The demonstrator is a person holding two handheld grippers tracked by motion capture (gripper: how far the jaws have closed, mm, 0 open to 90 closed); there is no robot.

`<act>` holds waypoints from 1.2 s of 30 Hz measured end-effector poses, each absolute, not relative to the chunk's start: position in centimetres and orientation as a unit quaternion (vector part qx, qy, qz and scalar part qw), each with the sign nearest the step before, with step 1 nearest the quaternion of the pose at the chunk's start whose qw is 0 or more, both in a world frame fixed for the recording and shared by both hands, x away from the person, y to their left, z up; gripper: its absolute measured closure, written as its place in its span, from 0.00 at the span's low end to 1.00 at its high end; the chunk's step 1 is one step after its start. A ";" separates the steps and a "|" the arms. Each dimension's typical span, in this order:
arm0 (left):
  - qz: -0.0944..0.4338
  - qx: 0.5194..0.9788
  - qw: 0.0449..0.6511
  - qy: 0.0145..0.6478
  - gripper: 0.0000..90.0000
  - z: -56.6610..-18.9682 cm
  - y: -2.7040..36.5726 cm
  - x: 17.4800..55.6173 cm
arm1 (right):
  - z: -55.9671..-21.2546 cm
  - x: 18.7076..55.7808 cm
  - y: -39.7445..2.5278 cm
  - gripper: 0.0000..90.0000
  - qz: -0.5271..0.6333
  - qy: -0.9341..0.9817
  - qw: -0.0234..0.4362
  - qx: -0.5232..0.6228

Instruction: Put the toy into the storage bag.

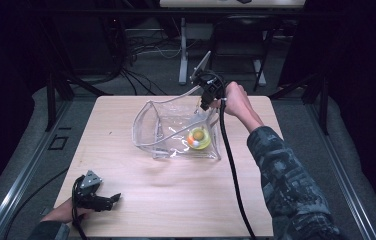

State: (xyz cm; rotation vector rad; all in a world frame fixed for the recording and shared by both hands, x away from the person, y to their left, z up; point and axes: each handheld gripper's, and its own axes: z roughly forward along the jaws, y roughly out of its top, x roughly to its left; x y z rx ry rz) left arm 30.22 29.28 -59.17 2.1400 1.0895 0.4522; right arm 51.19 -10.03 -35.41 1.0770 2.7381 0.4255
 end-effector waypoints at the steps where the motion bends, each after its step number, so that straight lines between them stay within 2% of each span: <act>1: 0.174 0.823 0.342 0.419 0.00 -59.2 29.3 30.2 | -35.6 51.2 -10.0 0.97 0.141 0.918 0.085 0.361; 22: 0.174 0.823 0.342 0.419 0.00 -59.2 29.3 30.2 | -36.2 51.3 -10.4 0.94 0.133 0.915 0.079 0.373; 29: 0.175 0.823 0.343 0.419 0.00 -59.2 29.3 30.2 | -34.2 50.7 -10.9 0.82 0.161 0.911 0.092 0.368; 36: 0.174 0.822 0.343 0.419 0.00 -59.2 29.3 30.2 | -32.9 49.7 -11.9 0.58 0.184 0.906 0.106 0.366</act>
